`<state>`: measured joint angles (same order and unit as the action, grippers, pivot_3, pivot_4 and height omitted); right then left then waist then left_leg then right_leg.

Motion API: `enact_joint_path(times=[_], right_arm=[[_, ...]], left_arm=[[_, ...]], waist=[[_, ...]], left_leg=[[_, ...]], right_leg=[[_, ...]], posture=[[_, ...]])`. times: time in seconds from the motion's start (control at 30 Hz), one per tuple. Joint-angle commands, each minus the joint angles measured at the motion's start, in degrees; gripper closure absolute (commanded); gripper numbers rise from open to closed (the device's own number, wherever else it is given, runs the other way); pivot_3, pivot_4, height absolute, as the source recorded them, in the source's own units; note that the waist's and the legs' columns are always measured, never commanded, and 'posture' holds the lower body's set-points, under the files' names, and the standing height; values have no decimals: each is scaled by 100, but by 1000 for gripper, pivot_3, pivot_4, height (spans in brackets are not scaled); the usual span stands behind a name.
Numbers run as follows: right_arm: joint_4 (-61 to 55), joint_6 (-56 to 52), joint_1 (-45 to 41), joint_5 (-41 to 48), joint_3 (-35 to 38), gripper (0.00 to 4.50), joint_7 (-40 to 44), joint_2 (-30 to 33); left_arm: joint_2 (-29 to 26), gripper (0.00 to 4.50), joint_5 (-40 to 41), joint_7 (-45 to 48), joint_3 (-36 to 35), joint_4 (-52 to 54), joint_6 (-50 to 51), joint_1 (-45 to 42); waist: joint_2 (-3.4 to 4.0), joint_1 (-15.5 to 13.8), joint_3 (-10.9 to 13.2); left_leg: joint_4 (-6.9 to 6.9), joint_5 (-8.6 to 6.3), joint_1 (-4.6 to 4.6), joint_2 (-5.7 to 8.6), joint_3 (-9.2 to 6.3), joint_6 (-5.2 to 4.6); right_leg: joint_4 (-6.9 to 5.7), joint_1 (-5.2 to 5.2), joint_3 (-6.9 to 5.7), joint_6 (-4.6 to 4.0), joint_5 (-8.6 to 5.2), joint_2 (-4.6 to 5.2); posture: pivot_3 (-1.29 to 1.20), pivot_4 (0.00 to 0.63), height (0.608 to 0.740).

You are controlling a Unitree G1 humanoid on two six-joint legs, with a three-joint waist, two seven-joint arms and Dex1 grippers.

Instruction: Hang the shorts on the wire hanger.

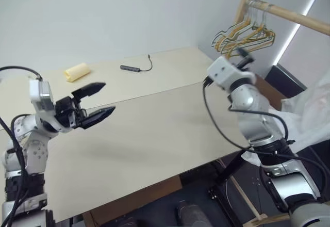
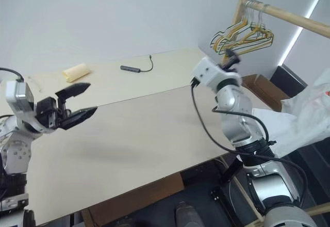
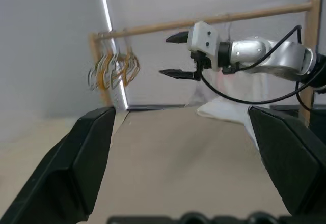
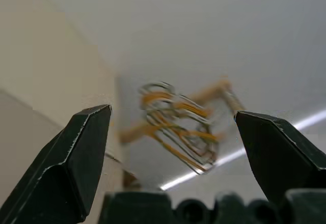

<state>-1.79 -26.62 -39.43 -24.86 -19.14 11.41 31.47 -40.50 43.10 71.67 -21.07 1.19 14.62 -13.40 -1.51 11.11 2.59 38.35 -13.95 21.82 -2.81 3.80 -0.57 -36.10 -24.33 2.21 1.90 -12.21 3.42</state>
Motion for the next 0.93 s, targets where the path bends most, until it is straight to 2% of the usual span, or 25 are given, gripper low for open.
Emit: enact_joint_path(times=[0.03, 0.33, 0.47, 0.63, 0.93], right_arm=[[-224, 320, 60, 230, -6, 38, 640, -34], [244, 1163, 352, 930, 95, 38, 2258, 324], [619, 1547, 280, 980, 50, 38, 2392, 212], [913, 1934, 215, 758, -131, 38, 2351, -3], [1114, 2082, 135, 554, -181, 38, 2368, -263]], left_arm=[[-139, 0, -34, -253, -312, 314, 49, 333], [-183, 0, -253, -715, -824, 1235, 27, 2084], [-91, 0, -540, -993, -838, 1618, -108, 2566], [3, 0, -835, -1398, -750, 2039, -153, 2855], [1, 0, -934, -1710, -715, 2175, -41, 2879]], waist=[[-1, -150, 0], [-4, -840, 0], [-6, -1097, 0], [-6, -1337, -1], [-14, -1531, -6]], left_leg=[[0, 0, 7, 1, 1, 0], [-9, -4, 6, -3, 45, -2], [-9, -2, -4, -12, 79, 0], [-9, 0, -3, -14, 92, 3], [-9, 0, 48, -14, 104, 2]], right_leg=[[1, -5, -1, -1, 1, 2], [6, -17, -8, -14, 2, 3], [1, -18, -14, -53, -16, 1], [1, -22, -12, -59, -14, 2], [0, -74, -7, -71, 7, -1]], posture=[[25, 0, 740], [153, 0, 740], [191, 0, 740], [229, 0, 740], [243, 0, 740]])
